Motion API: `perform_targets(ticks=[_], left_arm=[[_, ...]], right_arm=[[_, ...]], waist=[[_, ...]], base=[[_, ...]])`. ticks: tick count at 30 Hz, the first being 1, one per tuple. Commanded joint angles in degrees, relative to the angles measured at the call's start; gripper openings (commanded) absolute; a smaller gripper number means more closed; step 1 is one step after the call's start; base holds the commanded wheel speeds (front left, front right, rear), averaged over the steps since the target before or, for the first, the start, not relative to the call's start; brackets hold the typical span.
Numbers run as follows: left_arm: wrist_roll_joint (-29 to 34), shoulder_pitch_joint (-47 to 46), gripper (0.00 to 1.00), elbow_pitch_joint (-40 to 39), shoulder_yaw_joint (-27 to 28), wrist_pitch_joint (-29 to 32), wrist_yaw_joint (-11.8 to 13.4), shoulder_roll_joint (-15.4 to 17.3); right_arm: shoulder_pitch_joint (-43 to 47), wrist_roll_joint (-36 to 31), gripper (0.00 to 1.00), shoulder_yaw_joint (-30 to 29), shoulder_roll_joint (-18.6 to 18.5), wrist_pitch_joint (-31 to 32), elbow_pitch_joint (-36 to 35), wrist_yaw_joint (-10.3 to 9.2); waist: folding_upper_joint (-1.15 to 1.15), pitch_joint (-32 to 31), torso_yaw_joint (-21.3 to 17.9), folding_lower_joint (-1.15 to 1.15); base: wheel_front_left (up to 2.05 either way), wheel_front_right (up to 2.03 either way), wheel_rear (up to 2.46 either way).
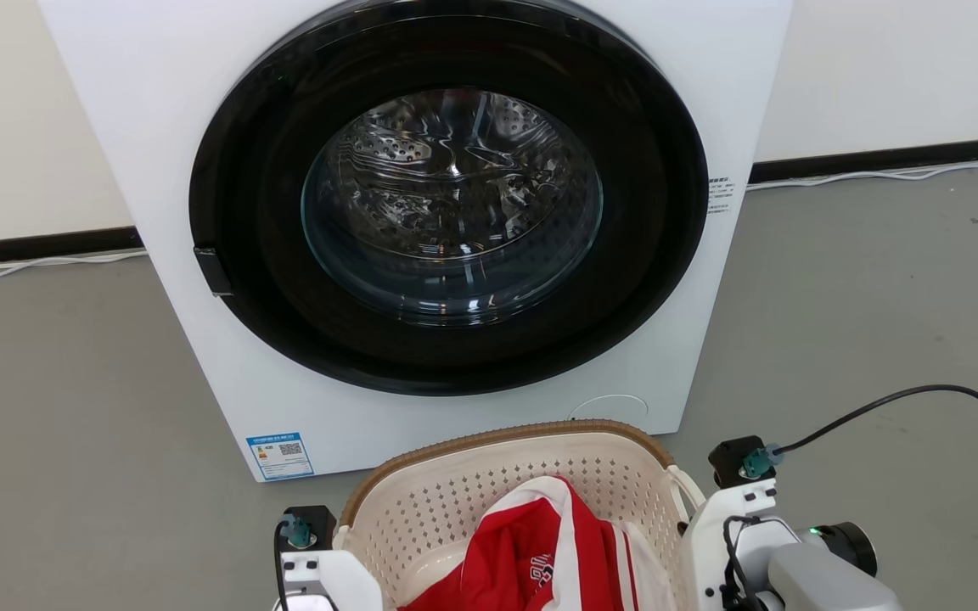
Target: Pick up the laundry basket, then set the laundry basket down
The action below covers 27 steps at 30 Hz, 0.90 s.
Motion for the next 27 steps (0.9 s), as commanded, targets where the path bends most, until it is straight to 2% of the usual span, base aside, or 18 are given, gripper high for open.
perform_targets(ticks=[1, 27], left_arm=[[0.4, -2.8, 0.0, -0.5, 0.5, -1.5, -0.5, 0.7], [-1.1, -3.6, 0.0, 0.1, -1.4, -2.1, -0.4, 0.7]], right_arm=[[0.0, 0.1, 0.0, 1.2, 1.3, -0.4, -1.3, 0.96], [-0.9, 3.8, 0.0, 5.1, 1.3, -1.7, -0.1, 0.96]], waist=[[0.0, 0.0, 0.0, 0.0], [0.0, 0.8, -0.4, 0.0]], base=[[0.0, 0.0, 0.0], [0.0, 0.0, 0.0]])
